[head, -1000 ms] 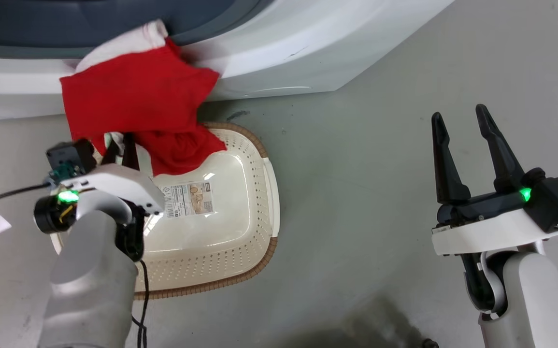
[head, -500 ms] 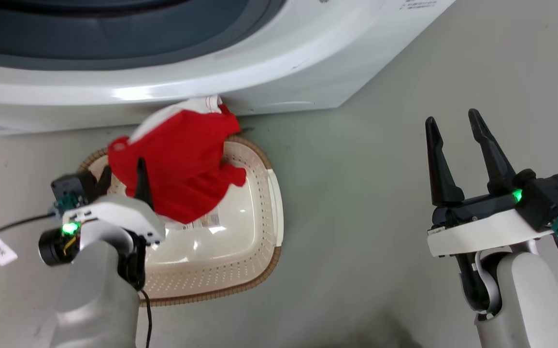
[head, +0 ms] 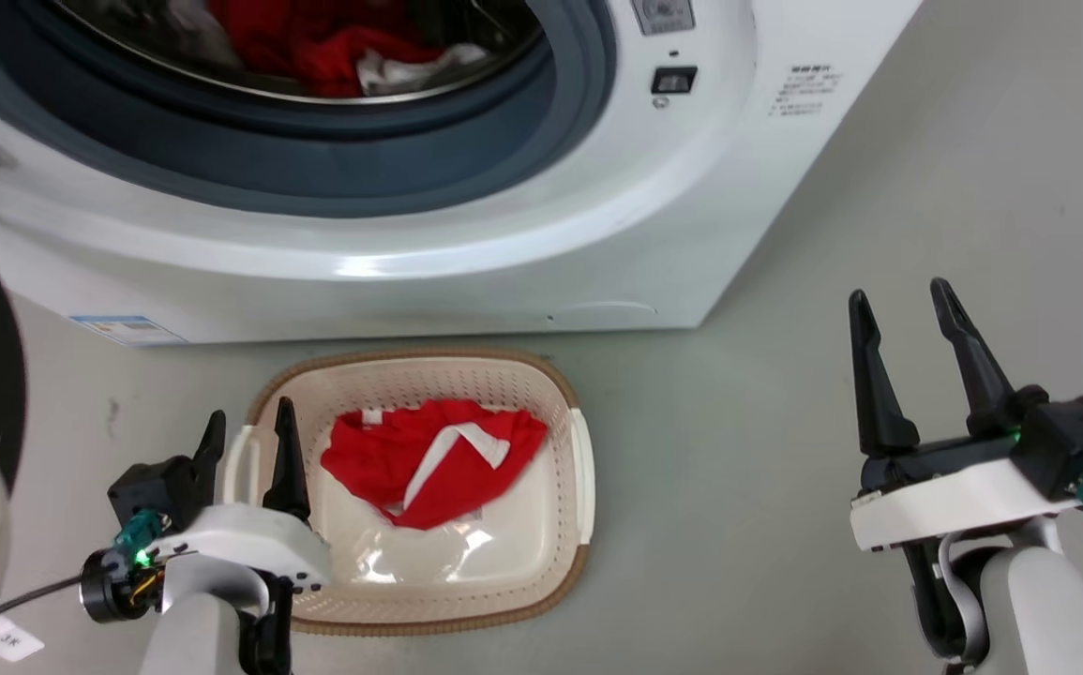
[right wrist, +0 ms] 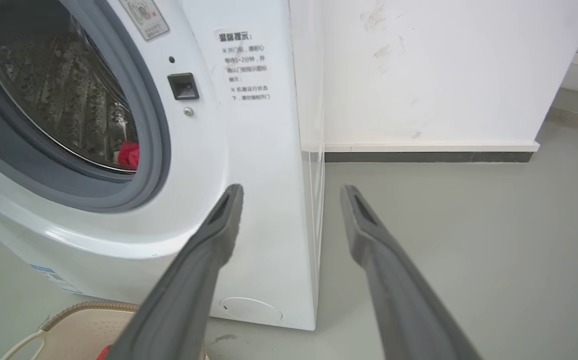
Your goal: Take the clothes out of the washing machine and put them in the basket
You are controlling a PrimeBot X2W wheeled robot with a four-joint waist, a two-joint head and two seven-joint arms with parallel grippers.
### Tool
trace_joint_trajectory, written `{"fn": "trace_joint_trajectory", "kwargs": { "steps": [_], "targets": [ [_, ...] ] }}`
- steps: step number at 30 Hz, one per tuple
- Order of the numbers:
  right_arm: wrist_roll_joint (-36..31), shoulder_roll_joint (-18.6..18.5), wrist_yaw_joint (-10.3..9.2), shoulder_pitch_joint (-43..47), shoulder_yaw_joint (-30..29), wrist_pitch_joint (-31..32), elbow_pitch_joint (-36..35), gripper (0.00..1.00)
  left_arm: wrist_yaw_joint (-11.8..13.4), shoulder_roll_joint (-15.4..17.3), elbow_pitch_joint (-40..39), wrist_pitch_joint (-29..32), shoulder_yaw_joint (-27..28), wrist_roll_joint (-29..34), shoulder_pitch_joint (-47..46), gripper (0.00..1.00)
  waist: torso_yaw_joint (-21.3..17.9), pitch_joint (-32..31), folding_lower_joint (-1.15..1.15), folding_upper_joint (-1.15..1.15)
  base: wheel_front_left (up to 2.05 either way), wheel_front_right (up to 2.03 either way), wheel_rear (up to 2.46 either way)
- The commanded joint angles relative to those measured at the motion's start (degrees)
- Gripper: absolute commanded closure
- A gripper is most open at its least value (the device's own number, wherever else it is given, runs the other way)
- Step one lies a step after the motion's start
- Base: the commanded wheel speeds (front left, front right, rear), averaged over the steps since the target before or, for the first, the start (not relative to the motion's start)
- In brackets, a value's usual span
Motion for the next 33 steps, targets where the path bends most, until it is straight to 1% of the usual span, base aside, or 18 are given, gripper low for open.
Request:
{"fn": "trace_joint_trajectory", "kwargs": {
  "steps": [1,4,10,13,18,20,21,25,33],
  "targets": [
    [-0.5,0.0,-0.03,1.3,-0.3,0.7,-0.6,0.00,0.0,-0.1,-2.4,-0.1,-0.6,0.2,1.8,0.00,2.3,-3.4,0.00,0.00,0.00,0.00,0.00],
    [-0.7,0.0,-0.02,2.6,-0.7,1.5,-1.4,0.00,0.5,-0.2,-6.5,-0.1,-3.0,-0.8,4.0,0.00,3.1,-5.3,0.00,0.00,0.00,0.00,0.00],
    [-0.8,0.0,-0.02,5.0,-1.1,2.9,-2.7,0.00,2.9,-0.2,-14.3,-0.1,-7.0,-0.5,7.2,0.00,3.9,-8.7,0.00,0.00,0.00,0.00,0.00],
    [-0.7,0.0,-0.03,5.8,-1.4,3.3,-3.3,0.00,3.8,-0.2,-17.6,-0.1,-8.0,0.6,7.9,0.00,4.0,-10.0,0.00,0.00,0.00,0.00,0.00],
    [-0.7,0.0,-0.02,6.6,-2.2,4.1,-4.8,0.00,4.2,-0.2,-20.4,-0.1,-9.3,3.6,7.4,0.00,4.2,-11.0,0.00,0.00,0.00,0.00,0.00],
    [-0.7,0.0,-0.02,6.8,-2.4,4.2,-5.1,0.00,4.2,-0.2,-20.6,-0.1,-9.4,4.0,6.8,0.00,4.3,-11.1,0.00,0.00,0.00,0.00,0.00],
    [-0.8,0.0,-0.02,7.4,-2.7,4.7,-6.0,0.00,3.9,0.2,-20.8,-0.1,-9.8,5.2,4.7,0.00,4.5,-11.2,0.00,0.00,0.00,0.00,0.00],
    [-1.1,0.0,-0.02,7.5,-3.0,5.2,-7.1,0.00,3.3,0.7,-19.7,-0.1,-10.5,6.2,0.8,0.00,4.5,-11.0,0.00,0.00,0.00,0.00,0.00],
    [-1.2,0.0,-0.02,6.5,-3.3,5.5,-9.9,0.00,2.1,1.5,-12.9,-0.1,-11.8,7.0,-10.7,0.00,4.6,-8.3,0.00,0.00,0.00,0.00,0.00]
  ]
}}
